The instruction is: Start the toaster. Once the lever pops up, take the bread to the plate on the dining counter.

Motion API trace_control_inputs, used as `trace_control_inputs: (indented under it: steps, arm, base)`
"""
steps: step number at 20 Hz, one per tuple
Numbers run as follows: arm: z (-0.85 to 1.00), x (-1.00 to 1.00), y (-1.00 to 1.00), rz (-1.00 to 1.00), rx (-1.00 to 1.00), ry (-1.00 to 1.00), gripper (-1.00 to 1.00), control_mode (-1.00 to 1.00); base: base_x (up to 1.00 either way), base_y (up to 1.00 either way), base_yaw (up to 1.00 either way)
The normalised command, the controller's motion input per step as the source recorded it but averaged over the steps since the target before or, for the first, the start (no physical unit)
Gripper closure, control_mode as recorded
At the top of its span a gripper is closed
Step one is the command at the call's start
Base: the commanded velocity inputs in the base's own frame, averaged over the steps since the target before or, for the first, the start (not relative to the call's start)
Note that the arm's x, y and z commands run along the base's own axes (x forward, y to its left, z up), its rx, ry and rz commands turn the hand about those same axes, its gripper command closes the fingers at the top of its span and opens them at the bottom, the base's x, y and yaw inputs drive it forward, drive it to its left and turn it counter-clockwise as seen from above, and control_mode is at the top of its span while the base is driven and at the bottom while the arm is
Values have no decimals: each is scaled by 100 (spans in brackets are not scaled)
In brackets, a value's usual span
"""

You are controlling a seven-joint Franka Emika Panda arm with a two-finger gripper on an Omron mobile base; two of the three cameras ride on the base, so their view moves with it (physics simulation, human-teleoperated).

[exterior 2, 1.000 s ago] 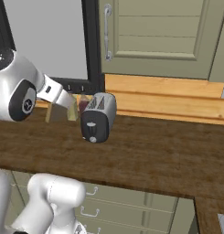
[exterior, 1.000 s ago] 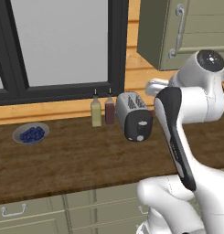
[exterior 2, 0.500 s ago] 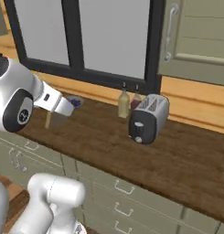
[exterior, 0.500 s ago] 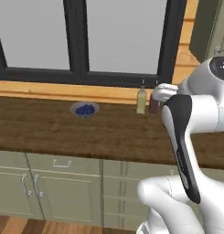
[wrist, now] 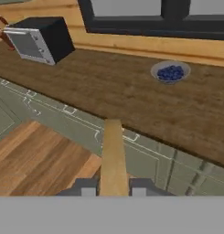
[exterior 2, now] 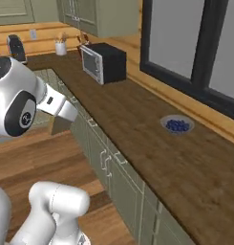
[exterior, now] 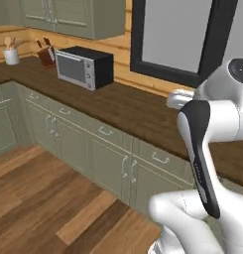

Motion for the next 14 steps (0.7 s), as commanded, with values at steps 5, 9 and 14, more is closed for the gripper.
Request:
trace_control_inputs:
  steps: [5,9,14]
  arm:
    - [0,0,0,0,0,0,100,100]
    - [0,0,0,0,0,0,100,100]
    - [0,0,0,0,0,0,100,100]
  base:
    - [1,89,78]
    - [13,89,72]
    - [47,65,61]
